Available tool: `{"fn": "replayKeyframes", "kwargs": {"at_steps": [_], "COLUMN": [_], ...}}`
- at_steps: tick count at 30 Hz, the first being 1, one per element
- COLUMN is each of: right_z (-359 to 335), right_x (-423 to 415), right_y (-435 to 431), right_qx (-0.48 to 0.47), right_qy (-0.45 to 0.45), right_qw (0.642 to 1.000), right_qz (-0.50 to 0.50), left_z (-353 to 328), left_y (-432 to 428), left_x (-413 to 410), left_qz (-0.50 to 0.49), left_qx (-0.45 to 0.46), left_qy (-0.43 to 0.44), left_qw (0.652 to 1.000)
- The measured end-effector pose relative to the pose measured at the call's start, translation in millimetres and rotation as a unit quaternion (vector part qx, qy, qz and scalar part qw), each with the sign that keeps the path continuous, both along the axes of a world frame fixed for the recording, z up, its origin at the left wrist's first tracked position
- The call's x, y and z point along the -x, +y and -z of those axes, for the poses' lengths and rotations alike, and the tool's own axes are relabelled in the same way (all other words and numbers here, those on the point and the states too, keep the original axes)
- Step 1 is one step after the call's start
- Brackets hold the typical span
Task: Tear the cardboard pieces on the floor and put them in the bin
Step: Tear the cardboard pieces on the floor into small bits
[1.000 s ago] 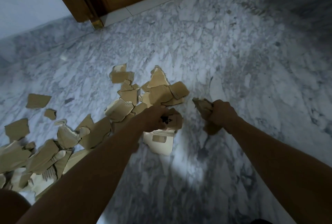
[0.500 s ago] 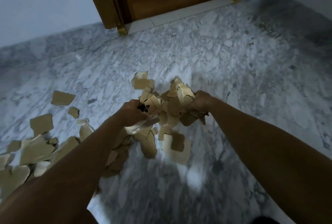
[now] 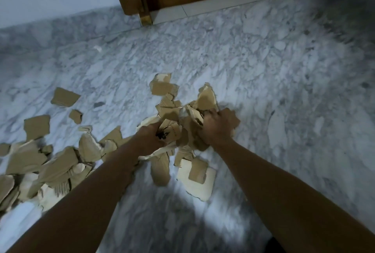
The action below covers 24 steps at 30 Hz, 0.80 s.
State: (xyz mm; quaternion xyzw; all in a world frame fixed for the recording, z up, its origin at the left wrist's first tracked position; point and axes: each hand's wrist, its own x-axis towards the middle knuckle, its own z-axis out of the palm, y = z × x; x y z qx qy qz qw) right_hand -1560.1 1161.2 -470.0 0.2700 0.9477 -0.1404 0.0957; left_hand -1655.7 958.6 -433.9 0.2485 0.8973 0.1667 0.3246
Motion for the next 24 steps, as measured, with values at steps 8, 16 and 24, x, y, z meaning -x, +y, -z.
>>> {"fn": "replayKeyframes", "kwargs": {"at_steps": [8,16,24], "right_z": [-46.3,-43.9,-1.6], "right_x": [-0.3,-65.5,-117.9], "right_y": [28.9,169.3,189.0], "right_qx": [0.217,-0.022,0.009], "right_qy": [0.103,-0.012,-0.010], "right_qw": [0.970,0.999,0.997], "right_qz": [-0.042,-0.030,0.074], "left_z": [-34.0,-43.6,24.7], "left_y": [16.1,139.6,218.7], "left_x": [13.2,-6.1,-40.8], "left_qz": [-0.017,0.132,0.204], "left_qx": [0.032,0.044,0.032], "left_qy": [0.014,-0.026,0.046], "left_qw": [0.999,0.990,0.977]}}
